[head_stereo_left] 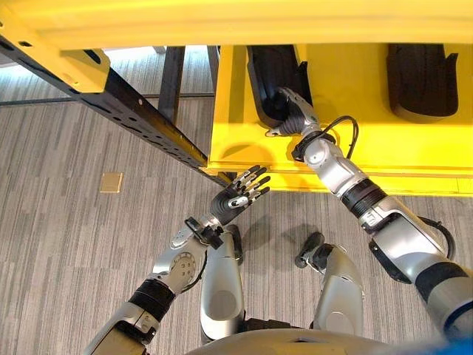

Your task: Move parts from the plastic box to the shelf.

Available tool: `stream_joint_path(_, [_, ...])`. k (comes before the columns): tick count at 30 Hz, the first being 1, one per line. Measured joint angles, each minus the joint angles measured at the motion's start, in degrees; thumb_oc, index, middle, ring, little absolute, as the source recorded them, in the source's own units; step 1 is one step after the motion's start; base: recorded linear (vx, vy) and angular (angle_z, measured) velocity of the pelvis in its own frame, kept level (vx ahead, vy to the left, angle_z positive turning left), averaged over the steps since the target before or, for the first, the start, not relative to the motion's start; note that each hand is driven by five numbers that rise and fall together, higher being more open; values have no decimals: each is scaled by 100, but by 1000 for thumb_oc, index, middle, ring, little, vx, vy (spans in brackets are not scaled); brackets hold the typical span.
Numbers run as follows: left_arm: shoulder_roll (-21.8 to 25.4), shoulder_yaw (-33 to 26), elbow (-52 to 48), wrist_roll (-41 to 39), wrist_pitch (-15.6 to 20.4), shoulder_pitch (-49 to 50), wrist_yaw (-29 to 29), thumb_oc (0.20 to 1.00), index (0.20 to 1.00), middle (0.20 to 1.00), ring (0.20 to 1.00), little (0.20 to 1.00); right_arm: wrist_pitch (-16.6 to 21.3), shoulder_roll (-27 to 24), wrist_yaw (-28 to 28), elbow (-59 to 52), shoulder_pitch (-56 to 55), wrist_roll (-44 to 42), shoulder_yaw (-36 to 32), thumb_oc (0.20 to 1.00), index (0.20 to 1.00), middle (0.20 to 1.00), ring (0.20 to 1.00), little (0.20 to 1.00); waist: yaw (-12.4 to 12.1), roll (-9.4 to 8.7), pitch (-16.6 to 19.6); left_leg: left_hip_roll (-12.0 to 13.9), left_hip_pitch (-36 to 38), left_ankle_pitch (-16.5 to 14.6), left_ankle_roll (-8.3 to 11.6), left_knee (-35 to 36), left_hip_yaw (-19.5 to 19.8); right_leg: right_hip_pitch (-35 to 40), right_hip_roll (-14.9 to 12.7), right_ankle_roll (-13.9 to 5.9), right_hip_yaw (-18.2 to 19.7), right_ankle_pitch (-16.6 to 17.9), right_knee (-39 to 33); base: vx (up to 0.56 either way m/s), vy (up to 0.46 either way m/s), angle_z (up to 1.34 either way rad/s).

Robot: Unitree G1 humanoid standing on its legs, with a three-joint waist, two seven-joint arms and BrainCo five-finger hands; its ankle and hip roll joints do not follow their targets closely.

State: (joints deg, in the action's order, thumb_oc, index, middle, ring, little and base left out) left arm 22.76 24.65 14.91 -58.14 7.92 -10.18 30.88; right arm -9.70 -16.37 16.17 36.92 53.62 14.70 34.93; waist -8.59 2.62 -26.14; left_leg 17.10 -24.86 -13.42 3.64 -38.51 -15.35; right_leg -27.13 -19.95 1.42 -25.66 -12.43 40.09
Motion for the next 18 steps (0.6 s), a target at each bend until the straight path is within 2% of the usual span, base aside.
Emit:
stream_joint_path(9, [-4, 17, 8, -142, 123, -35, -19, 1000, 1000, 1000, 1000, 1000, -1, 63, 437, 53, -55, -388, -46, 1000, 1000, 1000, 1000, 1000, -12, -3, 1, 0, -2, -2, -4, -39, -9, 2, 0, -1, 25, 29, 3, 0, 0, 0])
stream_joint_path(18, [-5, 199, 12, -197, 142, -46, -215, 1000, 1000, 1000, 1000, 1000, 14, 71, 512, 103, -55, -464, -61, 1000, 1000, 1000, 1000, 1000, -18, -4, 2, -1, -7, -17, -29, -65, -9, 7, -2, -37, 32, 32, -3, 0, 0, 0])
